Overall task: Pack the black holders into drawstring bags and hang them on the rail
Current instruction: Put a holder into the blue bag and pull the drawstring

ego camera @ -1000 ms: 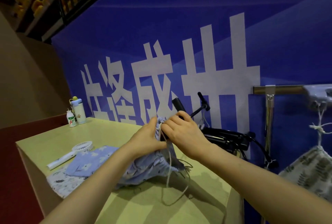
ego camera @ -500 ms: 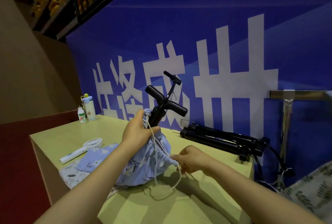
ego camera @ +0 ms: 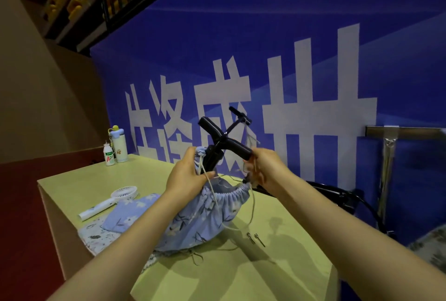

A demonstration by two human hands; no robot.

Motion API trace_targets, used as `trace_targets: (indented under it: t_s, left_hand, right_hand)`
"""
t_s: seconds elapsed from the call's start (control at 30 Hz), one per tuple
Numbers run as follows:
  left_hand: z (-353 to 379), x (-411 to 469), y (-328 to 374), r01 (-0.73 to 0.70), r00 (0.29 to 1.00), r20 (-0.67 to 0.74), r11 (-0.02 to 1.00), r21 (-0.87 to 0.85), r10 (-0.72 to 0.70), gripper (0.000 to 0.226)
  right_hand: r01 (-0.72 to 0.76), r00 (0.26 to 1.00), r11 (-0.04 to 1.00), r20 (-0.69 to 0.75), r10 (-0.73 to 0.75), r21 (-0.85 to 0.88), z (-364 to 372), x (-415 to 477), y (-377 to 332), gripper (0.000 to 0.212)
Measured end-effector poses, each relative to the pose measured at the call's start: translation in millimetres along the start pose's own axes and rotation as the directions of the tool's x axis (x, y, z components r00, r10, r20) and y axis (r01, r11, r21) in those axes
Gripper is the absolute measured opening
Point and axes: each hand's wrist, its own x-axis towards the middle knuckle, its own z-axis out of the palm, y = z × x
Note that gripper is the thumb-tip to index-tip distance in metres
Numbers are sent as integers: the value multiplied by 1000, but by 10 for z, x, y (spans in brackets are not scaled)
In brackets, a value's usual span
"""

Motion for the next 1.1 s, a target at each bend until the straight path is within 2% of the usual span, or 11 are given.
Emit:
trace_targets:
  t_s: [0.1, 0.17, 0.23, 0.3, 0.4, 0.47, 0.53, 0.67, 0.87, 1.0, 1.1]
  left_hand:
    - [-33, 42, -21, 40, 997, -67, 999, 25, -39, 49]
    - [-67, 68, -34, 69, 992, -107, 997, 37, -65, 52]
    - [-114, 85, -37, 80, 989, -127, 997, -2, -80, 61]
    - [-151, 92, -39, 73, 987, -140, 997, -20, -75, 72]
    - [-188, 103, -11, 63, 986, -148, 996, -65, -72, 59]
    - [-198, 93, 25, 89, 983, -143, 982, -164, -113, 43]
    - [-193, 86, 58, 137, 975, -137, 955, -262, -177, 37]
    - [-164, 77, 148, 197, 963, -96, 904, -379, -250, 41]
    - [-159, 63, 435, 218, 971, 40, 806, -550, -235, 42]
    - [-186, 111, 665, 134, 990, 31, 849, -510, -138, 63]
    - [-190, 157, 890, 47, 999, 13, 899, -436, -46, 62]
  right_hand:
    - [87, 994, 910, 96, -52, -405, -118, -18, 160, 27]
    - [138, 978, 733, 207, 5, -667, -173, -39, 206, 30]
    - [115, 982, 627, 184, 46, -771, -207, -25, 181, 28]
    - [73, 989, 748, 145, 31, -660, -233, -16, 83, 23]
    - [87, 984, 981, 169, -57, -173, -226, 1, -175, 21]
    - [151, 973, 982, 161, -168, 109, -164, -36, -365, 13]
    - [255, 942, 939, 158, -295, 231, -67, -86, -517, 18]
    - [407, 880, 881, 156, -449, 241, 98, -201, -661, 21]
    - [500, 820, 848, 216, -529, 179, 244, -326, -739, 29]
    - [521, 812, 839, 212, -543, 156, 214, -358, -738, 29]
    - [529, 797, 831, 236, -557, 175, 208, -428, -790, 31]
